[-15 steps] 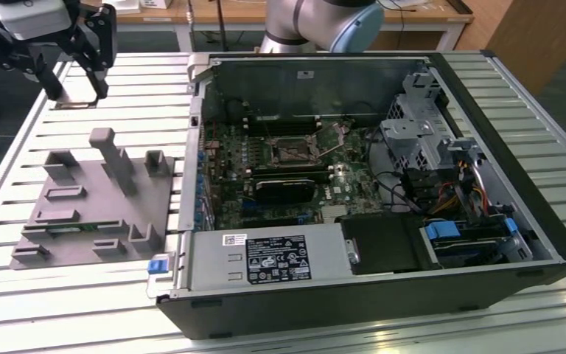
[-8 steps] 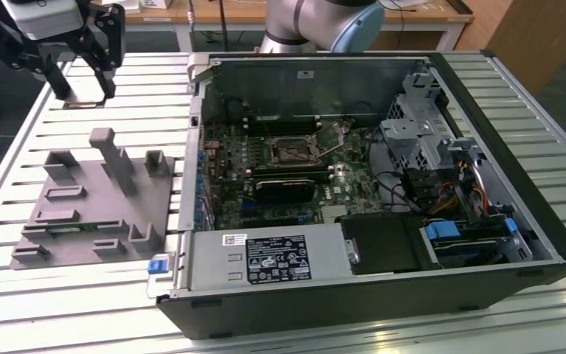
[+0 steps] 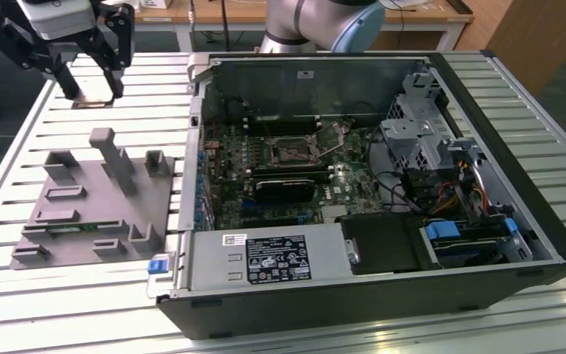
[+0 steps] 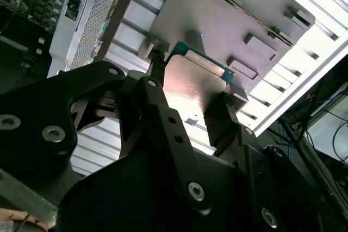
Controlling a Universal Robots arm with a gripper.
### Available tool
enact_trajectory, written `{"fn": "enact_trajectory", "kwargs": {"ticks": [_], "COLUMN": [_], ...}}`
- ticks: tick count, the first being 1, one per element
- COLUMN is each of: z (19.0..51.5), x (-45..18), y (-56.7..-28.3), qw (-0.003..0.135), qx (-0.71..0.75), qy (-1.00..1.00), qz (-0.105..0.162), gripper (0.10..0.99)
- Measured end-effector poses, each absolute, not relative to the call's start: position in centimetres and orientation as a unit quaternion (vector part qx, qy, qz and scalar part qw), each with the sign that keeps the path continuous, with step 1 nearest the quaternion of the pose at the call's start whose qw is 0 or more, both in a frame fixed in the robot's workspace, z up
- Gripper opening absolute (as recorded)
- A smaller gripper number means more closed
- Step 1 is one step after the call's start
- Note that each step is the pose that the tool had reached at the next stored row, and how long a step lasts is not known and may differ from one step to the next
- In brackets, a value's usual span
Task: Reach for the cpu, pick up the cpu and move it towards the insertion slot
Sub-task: 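Pick up the cpu and move it towards the insertion slot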
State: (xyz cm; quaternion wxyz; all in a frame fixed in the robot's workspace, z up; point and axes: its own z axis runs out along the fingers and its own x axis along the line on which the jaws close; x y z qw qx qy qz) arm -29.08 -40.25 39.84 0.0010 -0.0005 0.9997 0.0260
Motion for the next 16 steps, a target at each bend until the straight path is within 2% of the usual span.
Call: {"fn": "enact_trajectory", "kwargs": {"ticks": [16], "z": [39.8], "x": [-27.2], "y": [-40.3], "qw": [0.001], "qx": [-0.002], "qy": [1.0], "qz": [0.026], "gripper": [0.541]}}
